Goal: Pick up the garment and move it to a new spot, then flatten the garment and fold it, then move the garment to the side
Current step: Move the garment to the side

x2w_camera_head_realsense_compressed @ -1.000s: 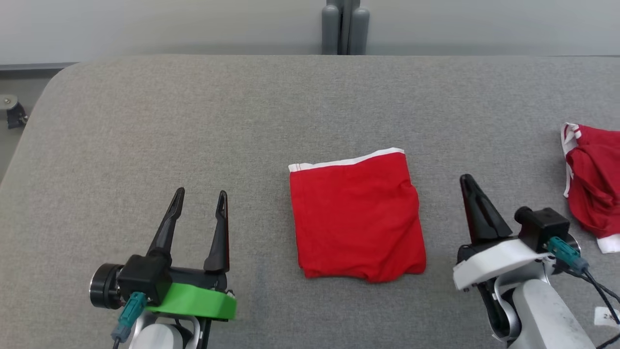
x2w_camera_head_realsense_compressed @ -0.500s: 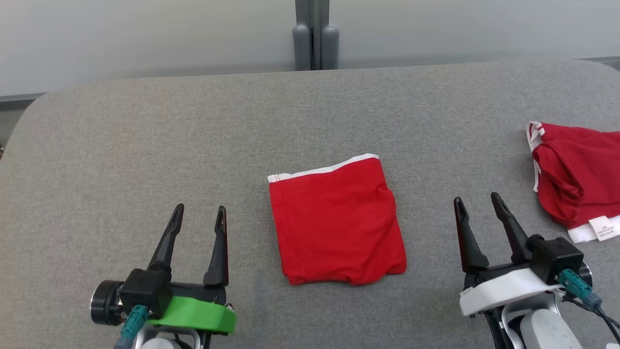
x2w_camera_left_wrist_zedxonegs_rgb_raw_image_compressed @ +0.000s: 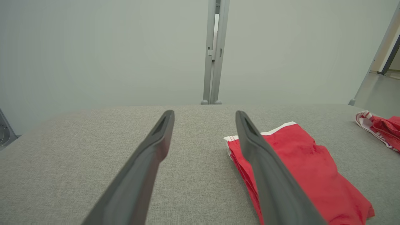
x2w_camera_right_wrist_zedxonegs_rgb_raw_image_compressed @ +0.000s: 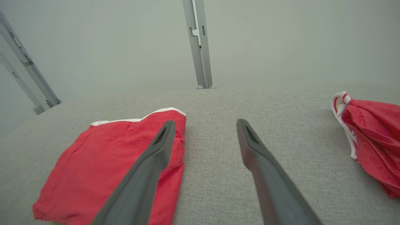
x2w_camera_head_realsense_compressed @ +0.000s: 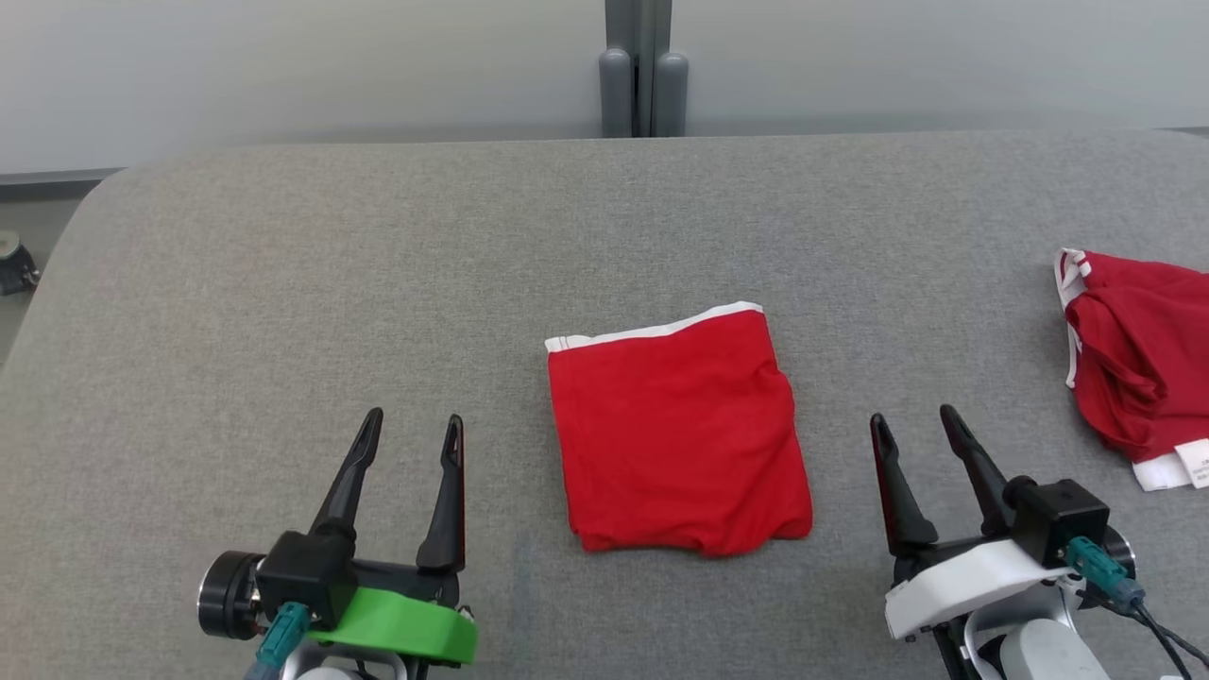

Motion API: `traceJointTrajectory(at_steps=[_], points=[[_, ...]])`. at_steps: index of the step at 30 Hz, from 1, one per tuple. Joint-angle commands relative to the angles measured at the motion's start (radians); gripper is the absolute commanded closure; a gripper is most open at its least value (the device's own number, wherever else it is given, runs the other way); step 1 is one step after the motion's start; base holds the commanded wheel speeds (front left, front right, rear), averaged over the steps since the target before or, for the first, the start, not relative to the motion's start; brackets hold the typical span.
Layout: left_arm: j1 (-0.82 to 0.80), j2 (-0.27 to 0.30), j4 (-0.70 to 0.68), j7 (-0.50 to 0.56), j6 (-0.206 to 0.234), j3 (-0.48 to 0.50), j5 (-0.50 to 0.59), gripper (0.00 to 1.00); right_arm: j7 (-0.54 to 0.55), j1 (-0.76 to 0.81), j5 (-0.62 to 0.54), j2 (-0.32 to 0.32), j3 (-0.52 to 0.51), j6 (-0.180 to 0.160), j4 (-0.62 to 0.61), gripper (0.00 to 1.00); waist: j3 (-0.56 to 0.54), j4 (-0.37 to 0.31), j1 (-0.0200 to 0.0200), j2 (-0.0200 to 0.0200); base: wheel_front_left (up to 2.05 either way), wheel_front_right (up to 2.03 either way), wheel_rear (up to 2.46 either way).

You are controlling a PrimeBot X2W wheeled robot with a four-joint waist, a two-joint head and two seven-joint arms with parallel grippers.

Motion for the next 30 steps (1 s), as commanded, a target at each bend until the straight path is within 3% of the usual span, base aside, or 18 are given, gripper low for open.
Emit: traceJointTrajectory(at_steps=[1, 9, 22, 30], points=[[0.006, 0.003, 0.003, 0.000, -0.005, -0.002, 0.000, 0.00, -0.002, -0.012, 0.012, -0.005, 0.007, -0.002, 0.023, 0.00, 0.001, 0.014, 0.0000, -0.0001, 0.00, 0.00, 0.00], [-0.016, 0.003, 0.001, 0.000, -0.006, -0.016, -0.014, 0.00, 0.012, -0.086, 0.039, -0.033, 0.068, -0.002, 0.183, 0.00, 0.039, 0.074, 0.0000, -0.0001, 0.00, 0.00, 0.00], [-0.055, 0.003, 0.010, 0.000, 0.000, -0.048, -0.034, 0.00, 0.069, -0.245, 0.175, -0.059, 0.120, -0.002, 0.392, 0.00, 0.110, 0.174, 0.0000, -0.0001, 0.00, 0.00, 0.00], [-0.062, 0.003, 0.014, 0.000, 0.008, -0.056, -0.040, 0.00, 0.063, -0.297, 0.253, -0.047, 0.132, -0.002, 0.511, 0.00, 0.123, 0.200, 0.0000, -0.0001, 0.00, 0.00, 0.00]])
